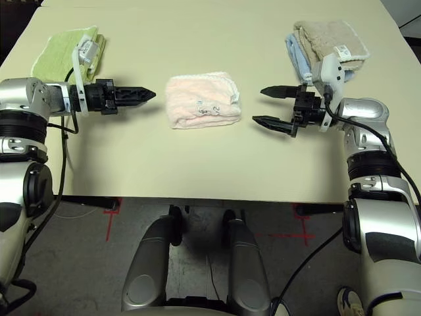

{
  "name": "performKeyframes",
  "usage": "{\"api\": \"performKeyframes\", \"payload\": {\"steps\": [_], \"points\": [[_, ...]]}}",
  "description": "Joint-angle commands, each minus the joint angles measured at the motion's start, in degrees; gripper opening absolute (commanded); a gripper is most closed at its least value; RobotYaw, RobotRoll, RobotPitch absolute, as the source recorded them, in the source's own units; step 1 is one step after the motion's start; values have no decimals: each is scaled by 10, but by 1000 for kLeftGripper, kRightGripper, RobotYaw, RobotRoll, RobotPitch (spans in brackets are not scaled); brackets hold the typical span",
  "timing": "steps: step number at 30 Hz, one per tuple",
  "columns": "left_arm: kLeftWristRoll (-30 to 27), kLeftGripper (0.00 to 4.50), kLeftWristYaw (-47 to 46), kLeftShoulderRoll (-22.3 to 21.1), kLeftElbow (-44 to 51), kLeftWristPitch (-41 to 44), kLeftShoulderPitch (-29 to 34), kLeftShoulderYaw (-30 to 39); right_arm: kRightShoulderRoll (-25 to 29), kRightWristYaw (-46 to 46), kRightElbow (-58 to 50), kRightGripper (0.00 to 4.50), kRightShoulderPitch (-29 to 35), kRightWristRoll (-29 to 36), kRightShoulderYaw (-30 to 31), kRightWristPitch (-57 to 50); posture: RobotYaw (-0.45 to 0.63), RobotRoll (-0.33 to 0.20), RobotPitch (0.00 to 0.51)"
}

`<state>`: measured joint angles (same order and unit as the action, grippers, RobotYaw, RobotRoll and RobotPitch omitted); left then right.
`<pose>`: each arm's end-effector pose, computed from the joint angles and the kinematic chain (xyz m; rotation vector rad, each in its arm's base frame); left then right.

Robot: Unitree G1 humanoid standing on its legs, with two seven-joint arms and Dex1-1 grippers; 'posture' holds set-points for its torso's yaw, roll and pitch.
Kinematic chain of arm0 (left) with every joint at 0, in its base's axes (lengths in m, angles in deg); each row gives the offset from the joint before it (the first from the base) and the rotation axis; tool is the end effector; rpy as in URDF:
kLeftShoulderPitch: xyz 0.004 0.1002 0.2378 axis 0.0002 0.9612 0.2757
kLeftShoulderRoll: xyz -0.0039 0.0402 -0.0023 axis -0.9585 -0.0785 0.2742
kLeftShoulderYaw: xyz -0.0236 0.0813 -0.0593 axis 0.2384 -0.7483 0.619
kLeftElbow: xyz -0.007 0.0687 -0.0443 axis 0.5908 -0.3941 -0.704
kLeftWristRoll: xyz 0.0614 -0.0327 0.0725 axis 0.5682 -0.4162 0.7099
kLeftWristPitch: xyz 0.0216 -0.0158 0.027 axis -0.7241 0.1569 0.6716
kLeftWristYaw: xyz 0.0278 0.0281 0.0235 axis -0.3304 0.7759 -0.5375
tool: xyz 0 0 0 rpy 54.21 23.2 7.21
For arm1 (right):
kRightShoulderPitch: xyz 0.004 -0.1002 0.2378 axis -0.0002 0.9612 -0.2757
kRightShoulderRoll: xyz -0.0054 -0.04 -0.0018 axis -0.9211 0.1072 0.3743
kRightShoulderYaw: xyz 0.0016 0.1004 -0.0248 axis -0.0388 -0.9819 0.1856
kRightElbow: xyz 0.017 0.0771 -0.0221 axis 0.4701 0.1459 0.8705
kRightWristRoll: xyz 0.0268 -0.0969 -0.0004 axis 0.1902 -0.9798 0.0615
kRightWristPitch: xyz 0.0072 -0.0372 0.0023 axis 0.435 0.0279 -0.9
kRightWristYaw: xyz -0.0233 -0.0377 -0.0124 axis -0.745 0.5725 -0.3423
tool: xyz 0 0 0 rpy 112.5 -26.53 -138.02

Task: Fold the towel and set it aside.

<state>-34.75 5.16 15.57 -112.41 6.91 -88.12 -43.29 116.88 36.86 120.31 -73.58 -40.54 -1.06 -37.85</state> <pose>0.3436 0.2422 0.2443 -0.5105 0.6167 -0.9926 0.3255 -0.2914 0.2085 -0.4112 -0.1260 1.1188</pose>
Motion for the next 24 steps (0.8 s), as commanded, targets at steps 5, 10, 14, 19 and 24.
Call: {"api": "performKeyframes", "payload": {"steps": [5,10,14,19,24], "points": [[-33,4500,-46,41,-18,36,-16,24,4,-3,-11,4475,14,6,0,-3,69,0,313],[-34,4500,-70,68,-29,23,-16,25,6,-6,-17,4475,15,7,-1,-6,63,0,312],[-24,4500,-73,82,-35,2,-12,4,6,-8,-23,4475,17,9,-1,-8,57,0,312],[-14,4500,-81,88,-52,-22,-19,-9,6,-9,-31,4475,20,11,-2,-12,60,0,313],[9,4500,-65,69,-73,-56,-27,-35,3,-9,-32,4475,20,11,-1,-13,65,0,314]]}}
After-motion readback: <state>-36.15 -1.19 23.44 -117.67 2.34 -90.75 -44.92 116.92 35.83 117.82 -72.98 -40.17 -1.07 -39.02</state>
